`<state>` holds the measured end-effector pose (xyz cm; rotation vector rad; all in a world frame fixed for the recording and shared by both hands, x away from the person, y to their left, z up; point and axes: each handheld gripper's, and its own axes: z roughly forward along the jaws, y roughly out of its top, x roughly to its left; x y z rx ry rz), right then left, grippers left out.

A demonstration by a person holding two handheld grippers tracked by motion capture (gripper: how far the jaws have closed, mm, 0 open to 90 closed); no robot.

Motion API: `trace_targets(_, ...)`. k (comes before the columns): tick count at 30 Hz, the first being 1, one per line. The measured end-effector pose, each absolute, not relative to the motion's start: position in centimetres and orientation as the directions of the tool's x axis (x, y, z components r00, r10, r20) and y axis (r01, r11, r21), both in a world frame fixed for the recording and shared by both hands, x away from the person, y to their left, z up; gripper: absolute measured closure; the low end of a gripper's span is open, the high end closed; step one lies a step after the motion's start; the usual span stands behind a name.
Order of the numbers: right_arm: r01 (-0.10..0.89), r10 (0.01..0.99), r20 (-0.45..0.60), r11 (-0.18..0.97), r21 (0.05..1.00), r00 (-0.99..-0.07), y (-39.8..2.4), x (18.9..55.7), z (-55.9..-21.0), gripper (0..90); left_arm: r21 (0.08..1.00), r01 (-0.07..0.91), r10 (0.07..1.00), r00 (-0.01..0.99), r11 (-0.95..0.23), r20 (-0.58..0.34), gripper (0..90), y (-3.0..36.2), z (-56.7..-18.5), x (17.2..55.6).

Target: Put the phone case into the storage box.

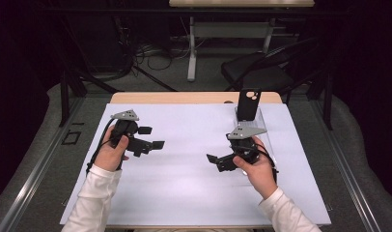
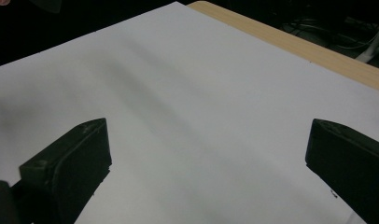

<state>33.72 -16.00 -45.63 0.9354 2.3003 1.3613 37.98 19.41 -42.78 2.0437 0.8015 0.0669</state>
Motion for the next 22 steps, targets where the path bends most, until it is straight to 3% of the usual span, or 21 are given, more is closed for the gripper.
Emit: trace_targets(22,0.404,0.654,0.098,0.336,0.851,-0.750,-15.6,32.7,-48.6,0.2,0.771,0.510,0.560,0.791,-0.380,-0.247,14.6,19.2,-42.9,38.0)
